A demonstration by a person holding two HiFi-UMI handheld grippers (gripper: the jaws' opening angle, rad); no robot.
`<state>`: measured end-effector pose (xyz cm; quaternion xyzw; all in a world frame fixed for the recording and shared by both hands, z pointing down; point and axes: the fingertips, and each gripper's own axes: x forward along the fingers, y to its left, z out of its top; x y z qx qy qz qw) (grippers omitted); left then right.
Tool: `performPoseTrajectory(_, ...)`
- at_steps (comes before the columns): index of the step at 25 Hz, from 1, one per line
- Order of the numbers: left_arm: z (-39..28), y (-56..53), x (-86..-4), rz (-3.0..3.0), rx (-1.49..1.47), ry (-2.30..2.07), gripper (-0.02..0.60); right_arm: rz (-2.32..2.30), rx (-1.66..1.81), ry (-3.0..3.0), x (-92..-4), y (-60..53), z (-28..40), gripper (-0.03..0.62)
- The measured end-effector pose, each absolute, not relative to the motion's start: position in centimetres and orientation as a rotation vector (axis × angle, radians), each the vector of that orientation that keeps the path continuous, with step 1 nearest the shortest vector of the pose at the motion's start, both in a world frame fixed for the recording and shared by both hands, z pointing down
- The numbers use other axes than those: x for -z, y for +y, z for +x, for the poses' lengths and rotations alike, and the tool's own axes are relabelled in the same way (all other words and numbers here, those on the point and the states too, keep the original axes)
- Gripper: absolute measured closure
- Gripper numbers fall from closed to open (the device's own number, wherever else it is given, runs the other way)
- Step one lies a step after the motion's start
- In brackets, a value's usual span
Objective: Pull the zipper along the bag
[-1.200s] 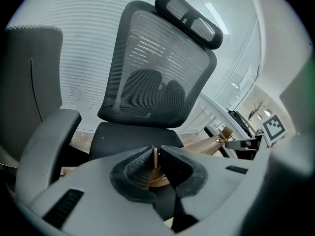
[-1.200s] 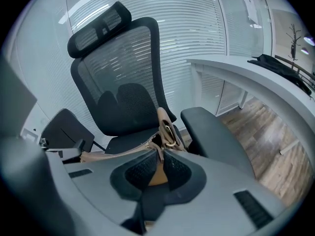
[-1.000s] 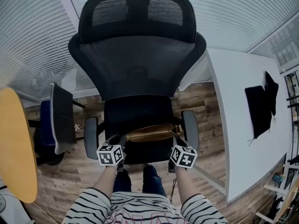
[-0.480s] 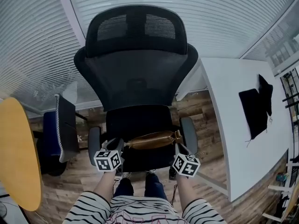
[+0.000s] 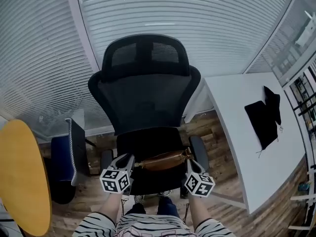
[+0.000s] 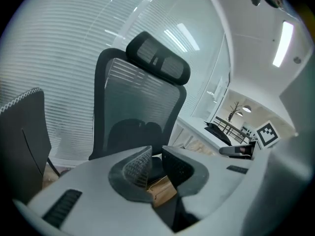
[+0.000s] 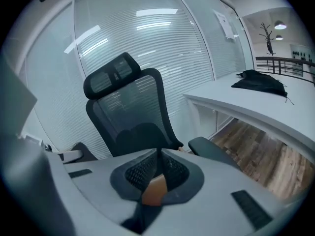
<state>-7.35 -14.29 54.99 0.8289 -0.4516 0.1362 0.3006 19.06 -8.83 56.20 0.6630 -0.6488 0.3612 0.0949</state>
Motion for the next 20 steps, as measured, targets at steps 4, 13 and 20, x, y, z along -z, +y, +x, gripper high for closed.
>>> performPoseTrajectory(4, -6.8, -14.0, -51.6, 2.302, -0.331, -1.142, 0.523, 1.966, -1.015, -2.006, -53.3, -8.7, 17.4, 0.555)
performPoseTrajectory(13, -7.4, -13.7, -46.2, 2.446, -0.239, -1.089, 0.536, 1.956, -0.939, -2.135, -49.2, -8.6, 14.1, 0.557)
performPoseTrajectory(20, -8.9, -14.1, -43.2, 2.520, -0.200, -1.084, 0.546, 1.982, -0.882, -2.216, -45.5, -8.9, 11.9, 0.560)
